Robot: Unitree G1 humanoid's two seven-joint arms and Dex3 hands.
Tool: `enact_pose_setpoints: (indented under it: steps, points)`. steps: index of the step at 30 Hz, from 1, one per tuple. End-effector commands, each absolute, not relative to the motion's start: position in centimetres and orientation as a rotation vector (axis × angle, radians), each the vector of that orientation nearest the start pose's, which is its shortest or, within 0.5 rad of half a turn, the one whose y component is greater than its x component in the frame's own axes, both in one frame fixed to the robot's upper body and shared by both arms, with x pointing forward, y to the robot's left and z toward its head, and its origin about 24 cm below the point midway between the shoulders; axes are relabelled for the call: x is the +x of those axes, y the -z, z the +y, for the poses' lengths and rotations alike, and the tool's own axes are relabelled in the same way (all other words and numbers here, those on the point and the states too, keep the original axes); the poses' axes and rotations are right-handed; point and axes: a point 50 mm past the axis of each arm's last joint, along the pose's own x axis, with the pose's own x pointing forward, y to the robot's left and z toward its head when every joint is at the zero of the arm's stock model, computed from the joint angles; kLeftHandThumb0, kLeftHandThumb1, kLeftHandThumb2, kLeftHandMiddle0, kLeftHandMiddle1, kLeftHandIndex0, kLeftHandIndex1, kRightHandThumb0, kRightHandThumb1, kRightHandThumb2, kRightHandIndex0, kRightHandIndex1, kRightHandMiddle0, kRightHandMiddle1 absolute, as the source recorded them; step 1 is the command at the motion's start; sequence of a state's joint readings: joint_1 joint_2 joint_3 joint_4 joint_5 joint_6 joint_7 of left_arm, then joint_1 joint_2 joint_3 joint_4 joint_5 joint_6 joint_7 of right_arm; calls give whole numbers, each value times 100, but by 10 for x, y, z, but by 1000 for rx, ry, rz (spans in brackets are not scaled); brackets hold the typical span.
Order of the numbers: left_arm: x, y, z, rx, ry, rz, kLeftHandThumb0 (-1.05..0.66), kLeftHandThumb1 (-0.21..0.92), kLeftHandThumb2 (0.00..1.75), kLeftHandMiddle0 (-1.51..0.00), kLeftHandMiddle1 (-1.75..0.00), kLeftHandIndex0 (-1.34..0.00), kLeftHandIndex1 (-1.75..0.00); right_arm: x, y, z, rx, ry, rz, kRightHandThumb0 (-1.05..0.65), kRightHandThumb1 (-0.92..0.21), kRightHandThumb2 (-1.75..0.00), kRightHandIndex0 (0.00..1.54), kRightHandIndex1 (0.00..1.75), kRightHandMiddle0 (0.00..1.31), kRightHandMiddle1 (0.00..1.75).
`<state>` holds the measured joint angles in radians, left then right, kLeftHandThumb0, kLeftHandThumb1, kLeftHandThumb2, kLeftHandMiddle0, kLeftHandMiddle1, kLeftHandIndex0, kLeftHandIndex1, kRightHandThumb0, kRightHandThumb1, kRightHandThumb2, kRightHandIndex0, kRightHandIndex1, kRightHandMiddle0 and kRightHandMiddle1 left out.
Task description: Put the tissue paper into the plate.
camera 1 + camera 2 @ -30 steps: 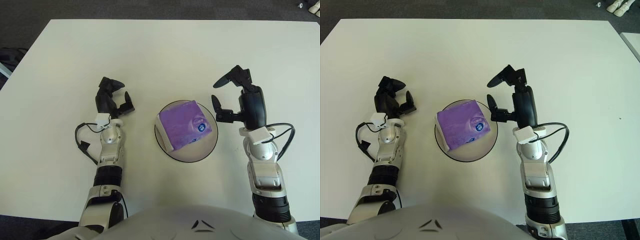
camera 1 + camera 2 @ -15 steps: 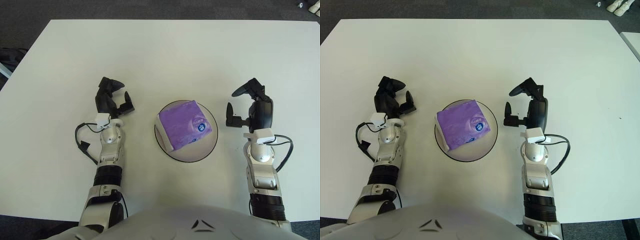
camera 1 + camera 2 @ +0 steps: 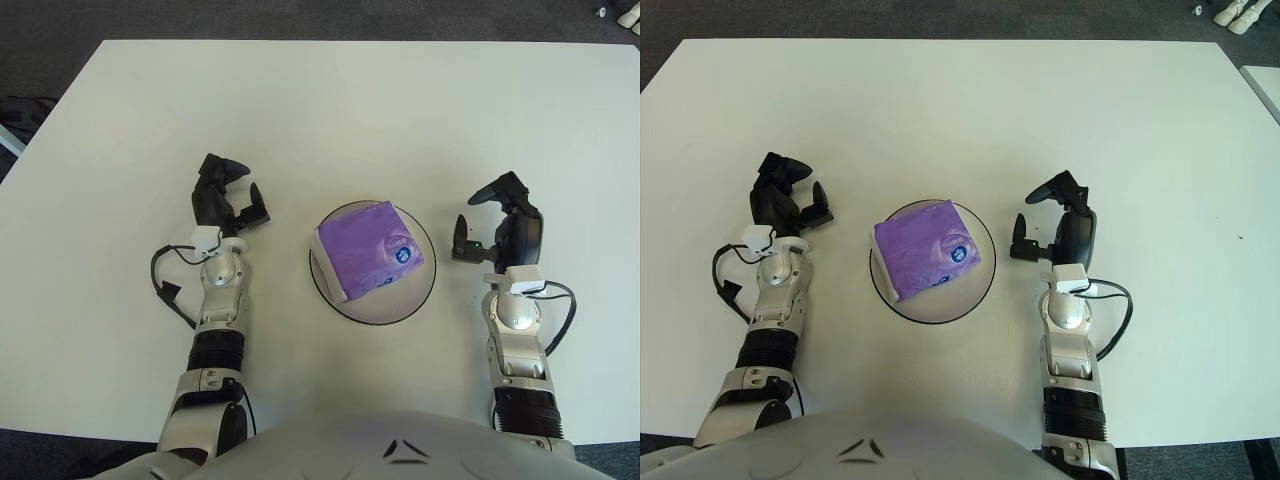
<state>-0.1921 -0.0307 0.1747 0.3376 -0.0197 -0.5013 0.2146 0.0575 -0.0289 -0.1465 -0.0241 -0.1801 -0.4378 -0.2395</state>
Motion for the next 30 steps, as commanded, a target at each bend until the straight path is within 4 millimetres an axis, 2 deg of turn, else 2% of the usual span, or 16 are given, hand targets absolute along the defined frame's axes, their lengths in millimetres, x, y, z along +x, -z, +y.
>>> enact_pose_setpoints:
  steps: [1, 14, 30]
  points:
    - [264, -28, 185, -56, -356, -228, -1, 22, 143, -55, -175, -59, -172, 229, -73, -201, -173, 373, -423, -1, 5, -174, 88, 175, 66, 175]
    - [263, -27, 185, -67, -358, -213, -1, 24, 142, -51, -175, -59, -175, 231, -60, -202, -140, 384, -369, -1, 5, -175, 88, 175, 67, 175]
    - [261, -27, 184, -72, -352, -220, -1, 23, 140, -53, -175, -62, -168, 232, -49, -203, -158, 356, -284, -1, 5, -175, 88, 175, 67, 175]
